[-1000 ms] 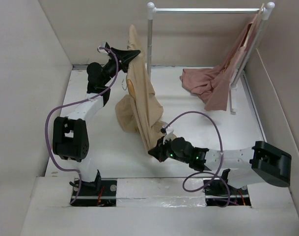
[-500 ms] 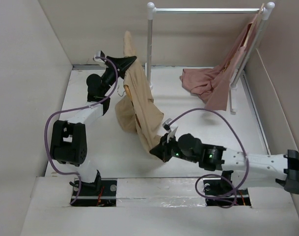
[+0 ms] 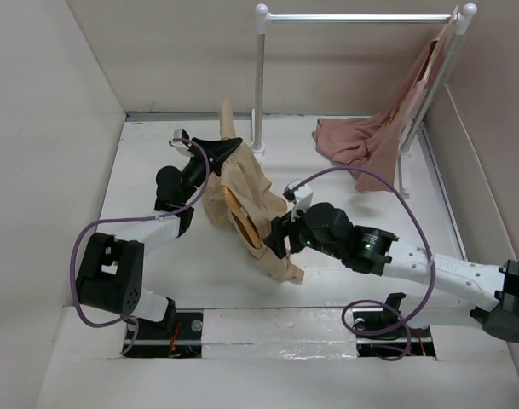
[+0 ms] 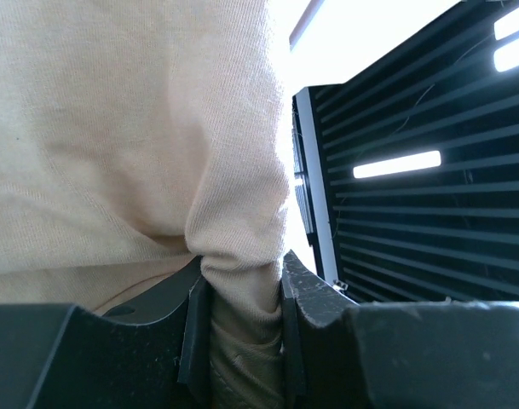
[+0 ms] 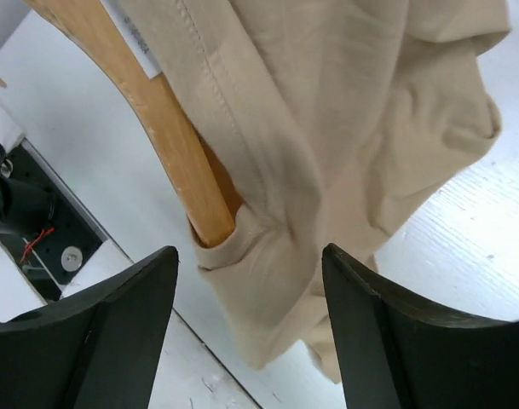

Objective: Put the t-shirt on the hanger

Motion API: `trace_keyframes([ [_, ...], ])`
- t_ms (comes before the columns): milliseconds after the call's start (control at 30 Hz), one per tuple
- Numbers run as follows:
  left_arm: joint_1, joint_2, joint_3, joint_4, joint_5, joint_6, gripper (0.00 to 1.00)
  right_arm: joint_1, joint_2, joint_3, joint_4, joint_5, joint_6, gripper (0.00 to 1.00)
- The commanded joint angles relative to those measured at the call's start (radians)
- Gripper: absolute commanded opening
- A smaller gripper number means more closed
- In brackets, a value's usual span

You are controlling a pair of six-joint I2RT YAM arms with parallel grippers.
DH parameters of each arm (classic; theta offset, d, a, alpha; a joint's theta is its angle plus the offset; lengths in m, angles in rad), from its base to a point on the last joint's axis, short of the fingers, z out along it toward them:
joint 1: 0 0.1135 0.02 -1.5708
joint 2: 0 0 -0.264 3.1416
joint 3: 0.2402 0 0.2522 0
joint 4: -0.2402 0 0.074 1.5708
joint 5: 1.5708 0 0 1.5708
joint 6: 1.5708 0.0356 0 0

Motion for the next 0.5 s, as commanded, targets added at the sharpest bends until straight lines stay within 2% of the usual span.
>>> trace_keyframes([
  [0, 0.003, -0.062, -0.008, 0.164, -0.006, -0.025, 0.00, -0.004, -0.098, 0.040, -0.036, 0.035, -0.057, 0.74],
  [33, 0.003, -0.068, -0.010, 0.153, -0.004, -0.017, 0.00, -0.004, -0.106, 0.054, -0.044, 0.033, -0.060, 0.74],
  [133, 0.003, -0.077, -0.018, 0.135, -0.012, 0.003, 0.00, -0.004, -0.121, 0.058, -0.031, -0.016, -0.069, 0.35],
  [167, 0.003, -0.074, -0.019, 0.133, -0.015, 0.004, 0.00, 0.014, -0.123, 0.042, -0.006, -0.026, -0.066, 0.00],
  [267, -0.017, -0.065, -0.015, 0.127, -0.032, 0.007, 0.00, 0.051, -0.101, 0.012, 0.123, -0.014, -0.055, 0.00],
  [333, -0.026, -0.057, -0.009, 0.118, -0.036, 0.012, 0.00, 0.075, -0.072, 0.032, 0.128, -0.003, -0.060, 0.00],
  [367, -0.026, -0.054, -0.004, 0.116, -0.036, 0.012, 0.00, 0.086, -0.051, 0.043, 0.131, 0.022, -0.066, 0.13],
  [433, -0.035, -0.048, 0.004, 0.106, -0.044, 0.016, 0.00, 0.104, -0.032, 0.057, 0.168, 0.041, -0.080, 0.18],
  [467, -0.035, -0.044, 0.010, 0.103, -0.041, 0.015, 0.00, 0.105, -0.021, 0.061, 0.174, 0.043, -0.083, 0.24],
])
